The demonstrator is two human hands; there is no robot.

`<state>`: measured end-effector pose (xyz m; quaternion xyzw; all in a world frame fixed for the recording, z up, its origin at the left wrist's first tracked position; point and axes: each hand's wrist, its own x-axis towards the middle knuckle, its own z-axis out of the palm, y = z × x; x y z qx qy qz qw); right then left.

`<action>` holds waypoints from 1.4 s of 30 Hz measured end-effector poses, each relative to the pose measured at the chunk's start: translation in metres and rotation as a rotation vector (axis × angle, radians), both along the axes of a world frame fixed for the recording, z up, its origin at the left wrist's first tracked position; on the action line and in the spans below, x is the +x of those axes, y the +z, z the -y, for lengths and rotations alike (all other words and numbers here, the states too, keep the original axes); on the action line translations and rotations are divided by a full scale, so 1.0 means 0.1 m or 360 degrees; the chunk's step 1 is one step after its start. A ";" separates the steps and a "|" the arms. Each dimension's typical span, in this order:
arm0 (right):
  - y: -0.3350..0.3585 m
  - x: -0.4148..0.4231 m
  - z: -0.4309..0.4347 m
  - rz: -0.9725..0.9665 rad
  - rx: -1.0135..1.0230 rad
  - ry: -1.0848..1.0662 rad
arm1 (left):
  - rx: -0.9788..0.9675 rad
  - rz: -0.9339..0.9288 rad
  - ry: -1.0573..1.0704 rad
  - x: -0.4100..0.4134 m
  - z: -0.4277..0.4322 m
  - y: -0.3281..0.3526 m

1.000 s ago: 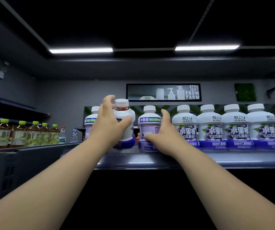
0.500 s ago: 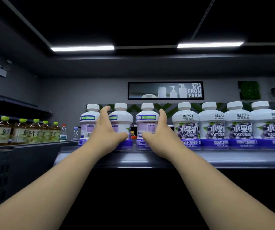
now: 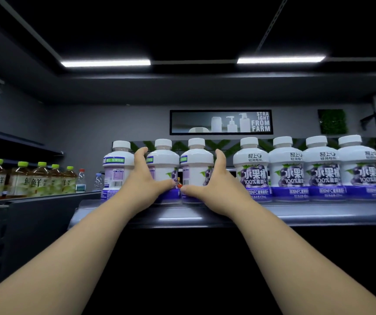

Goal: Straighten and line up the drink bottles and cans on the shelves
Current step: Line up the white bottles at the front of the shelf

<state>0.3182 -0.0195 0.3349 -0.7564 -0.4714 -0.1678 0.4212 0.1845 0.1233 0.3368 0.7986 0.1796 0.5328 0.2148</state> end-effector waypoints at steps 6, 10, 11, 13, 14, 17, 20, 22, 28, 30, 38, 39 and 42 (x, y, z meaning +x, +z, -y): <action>-0.03 -0.01 0.01 0.0068 0.0046 -0.0046 | 0.0102 -0.0094 0.0179 0.05 0.00 -0.04; -0.05 0.01 -0.01 0.0080 0.0007 -0.0087 | 0.0149 -0.0033 0.0222 0.05 -0.05 -0.05; -0.05 0.02 -0.01 0.0072 -0.0004 -0.0081 | 0.0120 -0.0031 0.0203 0.05 -0.07 -0.05; -0.04 0.02 0.00 0.0072 0.0024 -0.0084 | 0.0057 -0.0050 0.0127 0.04 -0.10 -0.04; -0.04 0.01 0.00 0.0101 0.0049 -0.0109 | 0.0025 -0.0071 0.0083 0.03 -0.11 -0.04; -0.08 -0.04 -0.03 0.0201 0.0058 -0.0207 | -0.0010 -0.0139 0.0032 0.01 -0.09 -0.03; -0.09 -0.06 -0.06 0.0265 -0.0045 -0.0304 | 0.0089 -0.0126 0.0160 0.05 -0.04 -0.04; -0.09 -0.06 -0.06 0.0285 -0.0042 -0.0361 | 0.0091 -0.0131 0.0223 0.06 -0.03 -0.05; -0.15 -0.09 -0.05 0.0361 0.0088 -0.0468 | -0.0013 -0.0159 0.0100 0.01 -0.08 -0.04; -0.18 -0.11 -0.05 0.0388 0.0139 -0.0487 | 0.0047 -0.0128 0.0109 0.01 -0.06 -0.05; -0.20 -0.16 0.03 0.0330 0.0197 -0.0492 | 0.0145 -0.0075 0.0283 0.06 -0.03 -0.05; -0.20 -0.16 0.04 0.0316 0.0197 -0.0481 | 0.0150 -0.0088 0.0284 0.07 -0.02 -0.05; -0.20 -0.16 0.12 0.0329 0.0214 -0.0436 | 0.0144 -0.0128 0.0247 0.08 0.01 -0.03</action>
